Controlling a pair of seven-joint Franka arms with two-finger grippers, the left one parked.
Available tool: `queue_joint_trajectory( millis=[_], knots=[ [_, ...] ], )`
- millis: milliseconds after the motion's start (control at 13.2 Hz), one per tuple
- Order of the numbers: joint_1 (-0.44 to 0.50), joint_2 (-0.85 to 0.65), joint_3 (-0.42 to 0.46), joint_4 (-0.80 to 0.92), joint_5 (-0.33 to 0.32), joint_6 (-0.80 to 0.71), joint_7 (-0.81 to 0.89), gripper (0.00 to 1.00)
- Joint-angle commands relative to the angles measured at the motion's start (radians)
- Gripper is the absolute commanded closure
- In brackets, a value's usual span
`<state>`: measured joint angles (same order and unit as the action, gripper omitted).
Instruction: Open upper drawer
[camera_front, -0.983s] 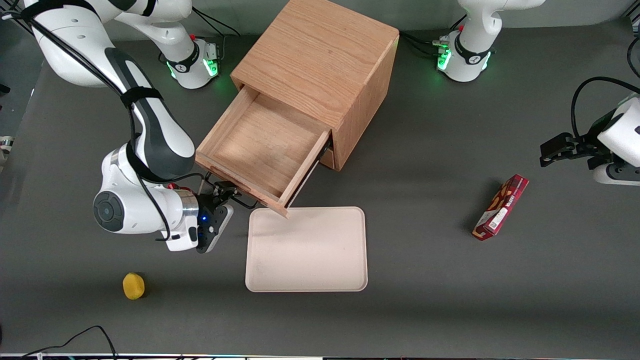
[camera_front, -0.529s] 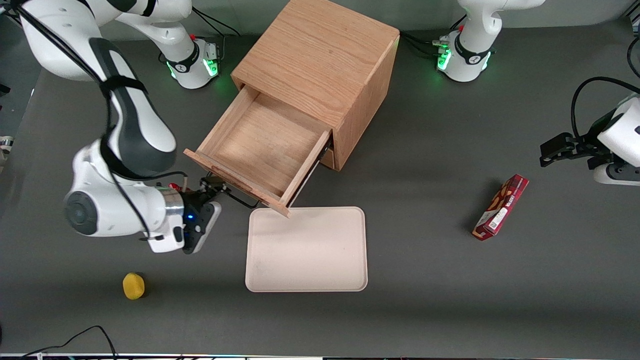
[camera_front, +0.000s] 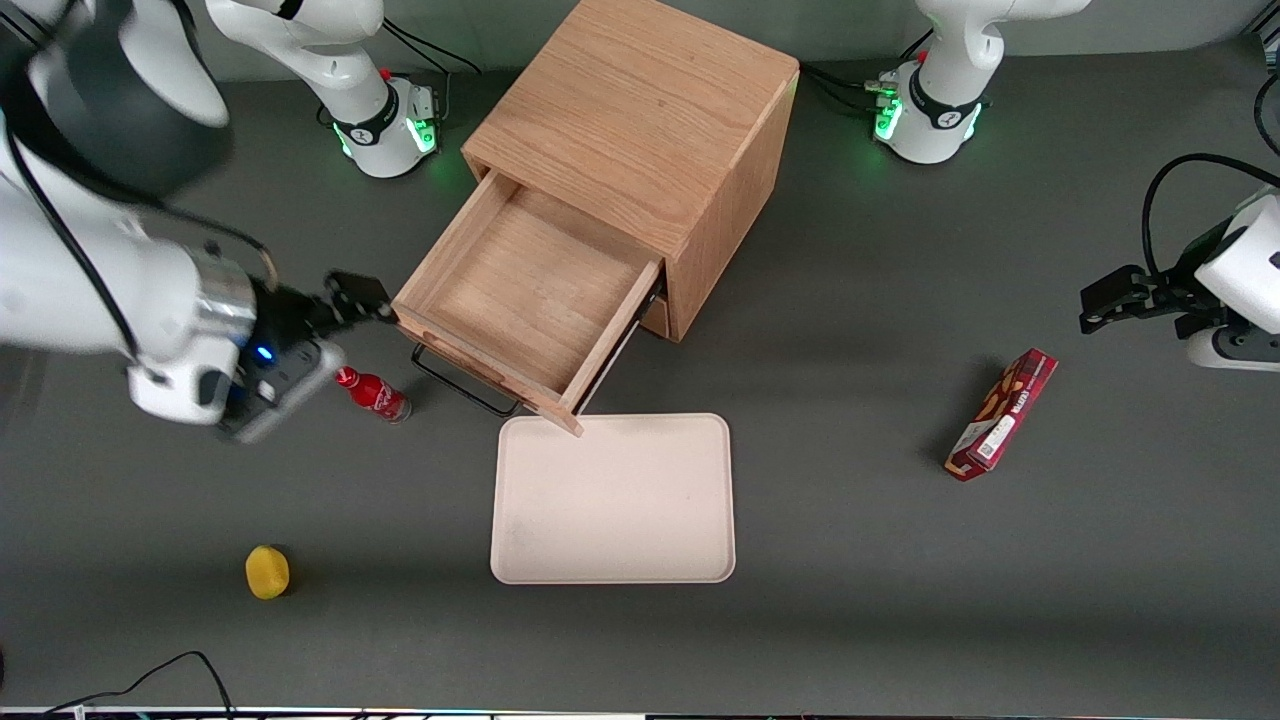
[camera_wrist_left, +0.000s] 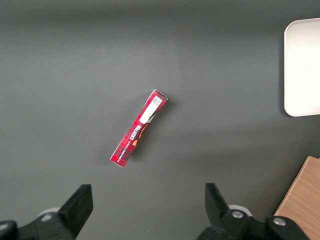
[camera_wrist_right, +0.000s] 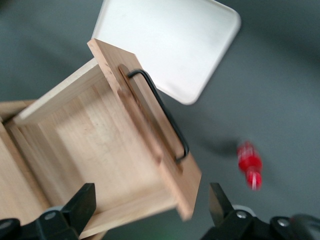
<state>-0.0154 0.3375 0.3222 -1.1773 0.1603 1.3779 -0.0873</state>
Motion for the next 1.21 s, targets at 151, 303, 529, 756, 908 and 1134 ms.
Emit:
queue_joint_trajectory(
  millis=[151,303,529,756,908,1134],
  knots=[
    [-0.003,-0.139,-0.098,-0.082,-0.128,-0.068,0.107,0.00],
    [-0.017,-0.272,-0.129,-0.280,-0.133,-0.019,0.107,0.00],
    [-0.018,-0.471,-0.172,-0.635,-0.134,0.267,0.109,0.00],
    [-0.017,-0.473,-0.213,-0.660,-0.137,0.310,0.115,0.00],
    [-0.015,-0.474,-0.215,-0.648,-0.143,0.303,0.118,0.00],
    [-0.009,-0.385,-0.215,-0.498,-0.191,0.264,0.130,0.00]
  ],
)
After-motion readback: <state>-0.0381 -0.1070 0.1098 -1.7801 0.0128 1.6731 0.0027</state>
